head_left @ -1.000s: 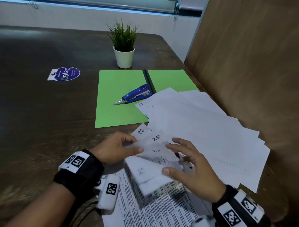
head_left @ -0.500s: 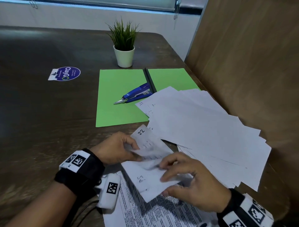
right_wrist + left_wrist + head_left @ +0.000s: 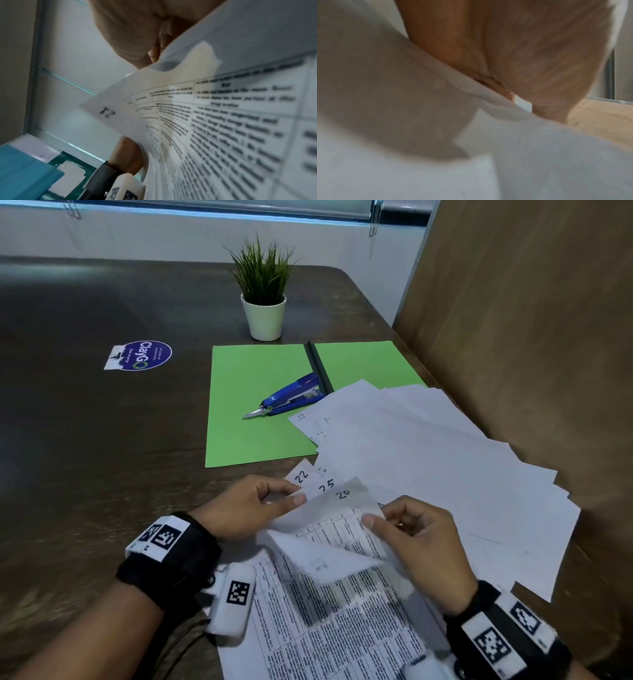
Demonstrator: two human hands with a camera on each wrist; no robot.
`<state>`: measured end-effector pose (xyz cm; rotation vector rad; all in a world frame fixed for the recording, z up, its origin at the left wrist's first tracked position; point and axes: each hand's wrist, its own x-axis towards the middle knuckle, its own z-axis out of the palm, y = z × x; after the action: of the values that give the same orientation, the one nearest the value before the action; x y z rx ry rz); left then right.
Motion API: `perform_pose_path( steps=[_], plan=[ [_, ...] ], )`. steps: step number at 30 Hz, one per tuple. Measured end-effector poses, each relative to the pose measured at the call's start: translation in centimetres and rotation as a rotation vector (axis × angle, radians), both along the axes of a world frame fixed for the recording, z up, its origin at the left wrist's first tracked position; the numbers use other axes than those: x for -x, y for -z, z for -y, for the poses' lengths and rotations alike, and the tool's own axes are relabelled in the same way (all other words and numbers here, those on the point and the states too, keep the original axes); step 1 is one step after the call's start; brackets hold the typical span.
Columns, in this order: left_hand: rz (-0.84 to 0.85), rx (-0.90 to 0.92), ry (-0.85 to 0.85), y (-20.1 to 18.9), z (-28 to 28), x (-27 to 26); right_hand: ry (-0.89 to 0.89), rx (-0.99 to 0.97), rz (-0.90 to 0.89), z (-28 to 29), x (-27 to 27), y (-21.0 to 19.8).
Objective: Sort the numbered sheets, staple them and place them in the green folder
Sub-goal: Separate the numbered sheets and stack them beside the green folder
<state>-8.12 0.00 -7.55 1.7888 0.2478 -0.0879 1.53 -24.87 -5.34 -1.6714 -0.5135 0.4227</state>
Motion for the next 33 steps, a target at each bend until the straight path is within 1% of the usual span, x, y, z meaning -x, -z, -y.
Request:
perform_pose_path(
  steps=[1, 3, 6, 9, 10, 12, 14, 16, 19, 24, 28, 31, 33],
  plan=[
    [0.009, -0.012, -0.025, 0.1, 0.0, -0.1, 0.036, -0.011, -0.052, -0.2, -0.2, 0.2],
    [0.020, -0.023, -0.066, 0.4, -0.1, -0.3, 0.041, -0.005, -0.104, -0.3, -0.4, 0.6],
    [0.033, 0.008, -0.080, 0.3, 0.2, -0.4, 0.031, 0.022, -0.111, -0.1, -0.3, 1.2],
    [0.057, 0.046, -0.101, 0.5, 0.1, -0.3, 0.061, 0.024, -0.103, -0.3, -0.6, 1.3],
    [0.075, 0.057, -0.101, 0.7, 0.0, -0.3, 0.057, 0.018, -0.091, -0.3, -0.8, 1.5],
    [0.099, 0.046, -0.086, 1.0, -0.2, -0.2, 0.016, 0.037, -0.010, -0.4, -0.9, 1.5],
    [0.085, 0.052, -0.093, 0.9, -0.1, -0.2, -0.028, 0.055, 0.040, -0.5, -0.9, 1.3],
    [0.056, 0.034, -0.099, 0.8, -0.1, -0.2, -0.065, 0.065, 0.056, -0.3, -0.9, 1.5],
    [0.081, 0.004, -0.081, 0.8, 0.0, -0.1, -0.124, 0.080, 0.053, -0.1, -0.7, 1.7],
    [0.071, 0.057, -0.106, 0.7, 0.0, -0.1, -0.214, 0.082, 0.186, -0.1, -0.1, 0.8],
    [0.080, 0.156, -0.151, 1.3, -0.2, 0.0, -0.238, -0.002, 0.116, 0.0, 0.0, 1.1],
    [0.106, 0.045, -0.094, 1.4, -0.5, 0.0, -0.168, -0.076, 0.105, 0.0, -0.1, 1.5],
    [0.100, 0.029, -0.067, 1.1, -0.3, 0.1, -0.151, -0.070, 0.114, 0.0, -0.1, 1.7]
  ],
)
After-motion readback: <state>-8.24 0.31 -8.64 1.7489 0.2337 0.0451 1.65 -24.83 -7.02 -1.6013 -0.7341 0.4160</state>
